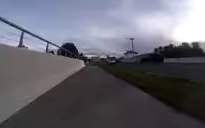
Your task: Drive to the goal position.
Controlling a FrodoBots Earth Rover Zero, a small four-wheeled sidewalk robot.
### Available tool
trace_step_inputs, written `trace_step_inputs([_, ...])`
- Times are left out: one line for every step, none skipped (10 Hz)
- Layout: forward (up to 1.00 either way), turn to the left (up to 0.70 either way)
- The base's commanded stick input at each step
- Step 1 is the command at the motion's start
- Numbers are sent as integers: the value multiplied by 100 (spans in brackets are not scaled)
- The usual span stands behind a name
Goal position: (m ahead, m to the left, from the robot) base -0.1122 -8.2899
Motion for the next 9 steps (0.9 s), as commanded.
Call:
trace_step_inputs([85,0])
trace_step_inputs([85,0])
trace_step_inputs([85,0])
trace_step_inputs([85,0])
trace_step_inputs([85,0])
trace_step_inputs([85,0])
trace_step_inputs([85,0])
trace_step_inputs([85,0])
trace_step_inputs([85,0])
